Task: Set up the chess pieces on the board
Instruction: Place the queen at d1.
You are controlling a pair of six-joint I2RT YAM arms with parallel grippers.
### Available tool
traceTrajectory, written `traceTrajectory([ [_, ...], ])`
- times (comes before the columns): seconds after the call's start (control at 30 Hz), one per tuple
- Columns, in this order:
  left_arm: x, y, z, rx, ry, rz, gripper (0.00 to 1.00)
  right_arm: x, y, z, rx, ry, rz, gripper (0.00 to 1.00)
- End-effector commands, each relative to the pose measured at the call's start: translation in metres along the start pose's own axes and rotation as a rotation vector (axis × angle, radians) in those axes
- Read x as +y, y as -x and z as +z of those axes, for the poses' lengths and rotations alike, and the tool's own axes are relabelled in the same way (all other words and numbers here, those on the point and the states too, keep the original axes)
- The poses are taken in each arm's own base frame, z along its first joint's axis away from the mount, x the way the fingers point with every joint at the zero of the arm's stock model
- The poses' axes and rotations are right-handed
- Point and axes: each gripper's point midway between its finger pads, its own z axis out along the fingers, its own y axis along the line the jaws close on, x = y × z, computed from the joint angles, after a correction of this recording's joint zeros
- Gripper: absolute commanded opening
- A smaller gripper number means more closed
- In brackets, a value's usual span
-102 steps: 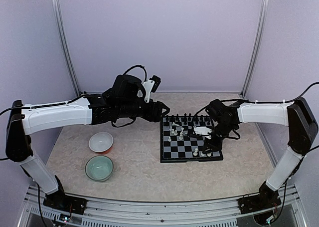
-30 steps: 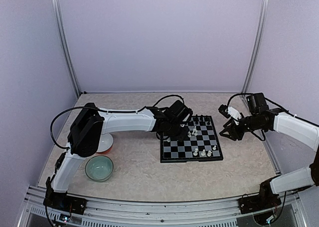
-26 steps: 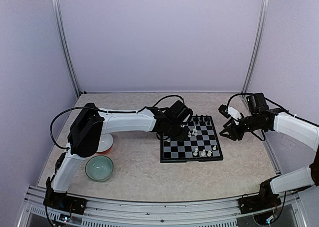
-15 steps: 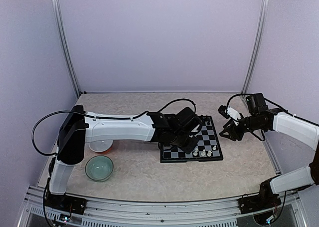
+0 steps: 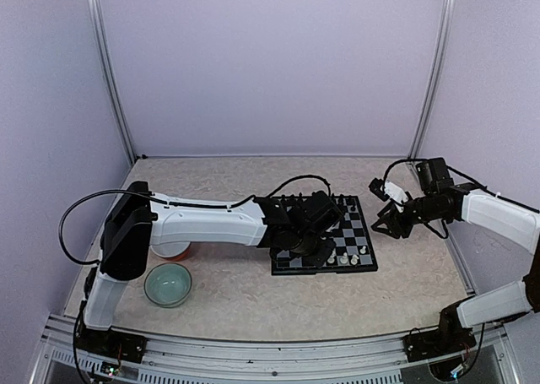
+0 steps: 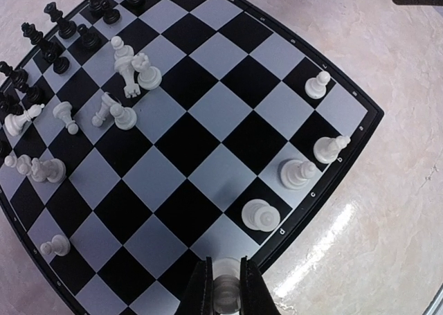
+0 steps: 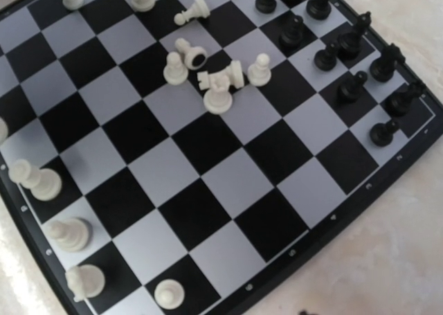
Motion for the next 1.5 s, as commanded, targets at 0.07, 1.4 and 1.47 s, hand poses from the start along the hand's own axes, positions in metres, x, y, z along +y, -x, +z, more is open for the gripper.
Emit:
traceTrajectory([
  [0.07, 0.003, 0.002, 0.015, -0.003, 0.001, -0.025, 0.03, 0.001, -0.007, 0.004, 0.018, 0.007, 0.002, 0.46],
  [1.4, 0.04, 0.077, -0.066, -0.174, 0.095, -0.048, 0.45, 0.001, -0.009, 0.005, 0.027, 0.009, 0.001, 0.46],
  [1.47, 0.052, 0.08, -0.06, -0.175, 0.111, -0.066, 0.44, 0.002, -0.009, 0.005, 0.027, 0.008, 0.0, 0.47],
])
